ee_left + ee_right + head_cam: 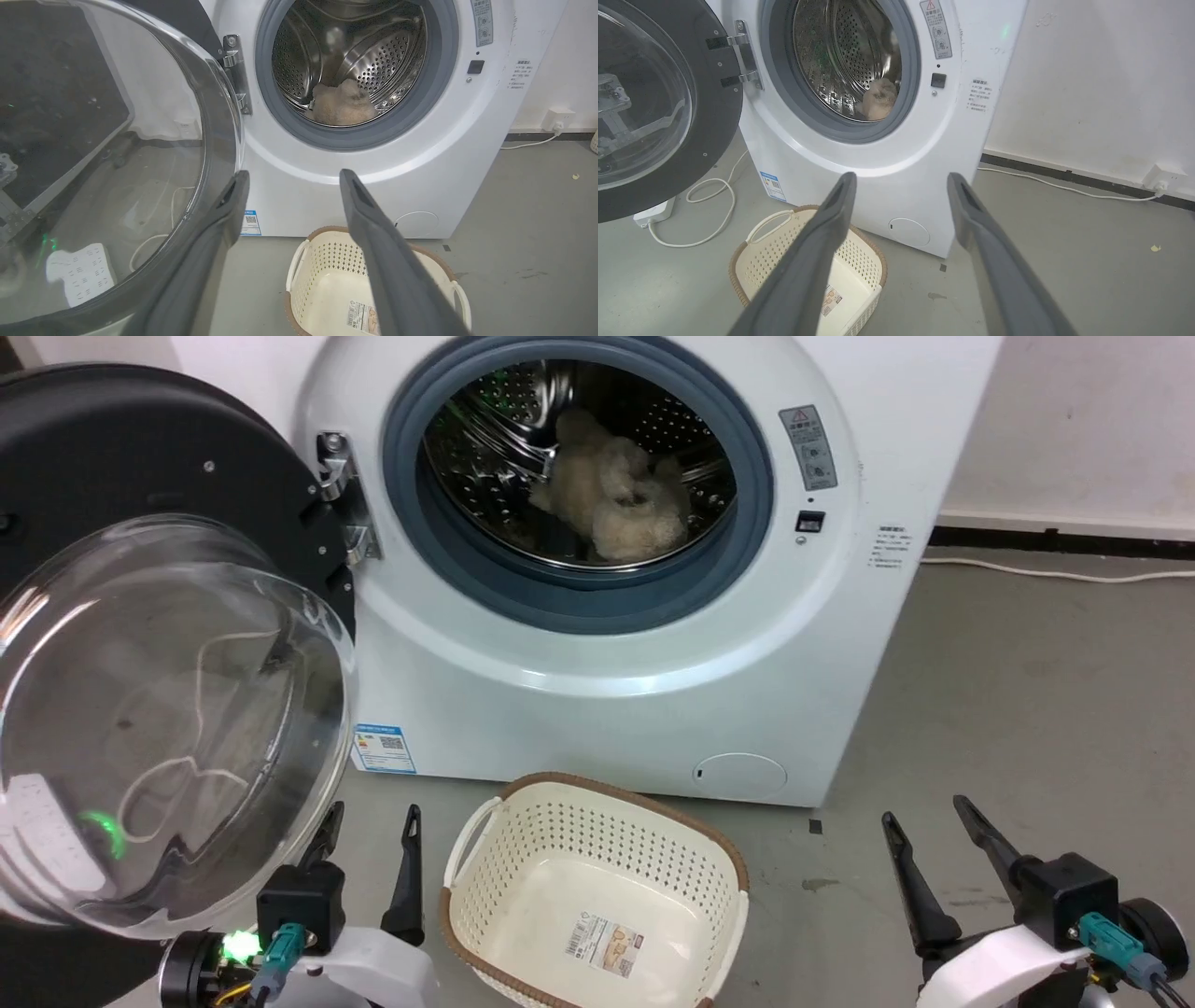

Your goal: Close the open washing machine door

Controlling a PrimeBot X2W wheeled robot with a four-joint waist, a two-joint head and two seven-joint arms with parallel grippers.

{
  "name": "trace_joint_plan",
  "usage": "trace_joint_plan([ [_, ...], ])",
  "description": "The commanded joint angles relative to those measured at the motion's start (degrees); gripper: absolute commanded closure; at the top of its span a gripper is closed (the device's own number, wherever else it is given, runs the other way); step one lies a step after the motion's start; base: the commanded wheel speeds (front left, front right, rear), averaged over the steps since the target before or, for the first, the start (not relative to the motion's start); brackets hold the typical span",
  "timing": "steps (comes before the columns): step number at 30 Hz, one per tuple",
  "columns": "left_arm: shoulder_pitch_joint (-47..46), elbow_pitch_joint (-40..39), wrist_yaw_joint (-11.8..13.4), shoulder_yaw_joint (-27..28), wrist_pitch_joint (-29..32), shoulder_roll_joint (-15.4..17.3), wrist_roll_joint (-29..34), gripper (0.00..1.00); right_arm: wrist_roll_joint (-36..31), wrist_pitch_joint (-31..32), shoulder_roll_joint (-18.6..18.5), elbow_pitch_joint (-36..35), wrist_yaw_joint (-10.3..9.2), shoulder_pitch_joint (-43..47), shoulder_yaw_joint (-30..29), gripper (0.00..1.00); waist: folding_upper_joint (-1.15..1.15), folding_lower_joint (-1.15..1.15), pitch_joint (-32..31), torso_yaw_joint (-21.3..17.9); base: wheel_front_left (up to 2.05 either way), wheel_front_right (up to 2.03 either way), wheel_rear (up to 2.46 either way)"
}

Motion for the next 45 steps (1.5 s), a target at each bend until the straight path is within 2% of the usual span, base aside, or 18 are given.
trace_joint_plan([
  [1, -0.07, 0.18, 0.04, -0.34, -0.57, 0.26, 0.10, 0.00, 0.44, -0.47, -0.11, 0.15, 0.01, 0.72, -0.10, 0.00, 0.00, 0.00, -0.14, 0.34, 0.00, 0.00, 0.00],
  [14, 0.50, 0.60, -0.08, -1.62, -2.13, 1.15, 0.00, 0.00, 1.00, -2.04, 0.02, 0.86, 0.01, 1.63, 0.55, 0.00, 0.00, 0.00, -1.17, 4.88, 0.00, 0.00, 0.00],
  [45, 1.90, -0.56, 1.88, -4.13, -6.08, 2.53, -0.37, 0.00, 2.86, -6.07, -0.40, 4.01, 0.03, 0.84, 4.40, 0.00, 0.00, 0.00, -1.40, 12.78, 0.00, 0.00, 0.00],
])
